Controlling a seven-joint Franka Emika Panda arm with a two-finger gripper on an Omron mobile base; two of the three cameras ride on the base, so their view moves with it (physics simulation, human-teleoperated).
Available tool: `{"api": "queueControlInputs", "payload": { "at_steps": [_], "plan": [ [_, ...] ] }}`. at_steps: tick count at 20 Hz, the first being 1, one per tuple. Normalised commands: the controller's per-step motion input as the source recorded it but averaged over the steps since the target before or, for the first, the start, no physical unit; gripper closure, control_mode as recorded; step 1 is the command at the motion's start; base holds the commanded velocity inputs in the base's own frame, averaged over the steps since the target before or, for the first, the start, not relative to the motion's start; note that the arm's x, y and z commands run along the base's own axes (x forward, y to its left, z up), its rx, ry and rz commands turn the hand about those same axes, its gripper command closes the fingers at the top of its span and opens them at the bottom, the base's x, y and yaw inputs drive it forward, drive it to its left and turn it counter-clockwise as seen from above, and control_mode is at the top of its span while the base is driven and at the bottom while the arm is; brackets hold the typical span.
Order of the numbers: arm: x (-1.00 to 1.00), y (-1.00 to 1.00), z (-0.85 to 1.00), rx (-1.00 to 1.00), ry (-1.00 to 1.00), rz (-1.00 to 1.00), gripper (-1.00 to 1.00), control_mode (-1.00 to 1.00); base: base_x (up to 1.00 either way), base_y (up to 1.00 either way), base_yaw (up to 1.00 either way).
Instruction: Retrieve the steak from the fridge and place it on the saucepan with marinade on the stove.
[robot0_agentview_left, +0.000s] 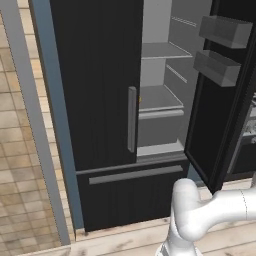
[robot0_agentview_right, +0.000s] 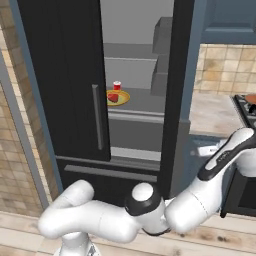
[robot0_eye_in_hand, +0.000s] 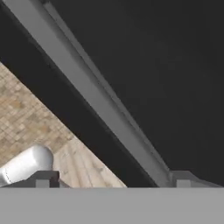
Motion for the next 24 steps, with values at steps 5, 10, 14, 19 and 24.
{"api": "queueControlInputs", "payload": {
  "at_steps": [5,10,14,19,24],
  "plan": [
    [-0.51,0.13,0.02,-0.1,-0.01,-0.23,-1.0,-1.0,0.0,0.0,0.0],
    [-0.93,0.82,0.05,-0.44,-0.07,-0.18,-1.0,-1.0,0.0,0.0,0.0],
    [-1.0,0.88,0.0,-0.51,-0.09,-0.15,-1.0,-1.0,0.0,0.0,0.0],
    [-0.72,0.98,0.17,-0.47,-0.05,-0.16,-1.0,-1.0,0.0,0.0,0.0],
    [-0.09,0.69,0.4,-0.27,0.1,-0.36,-1.0,-1.0,0.0,0.0,0.0]
  ]
}}
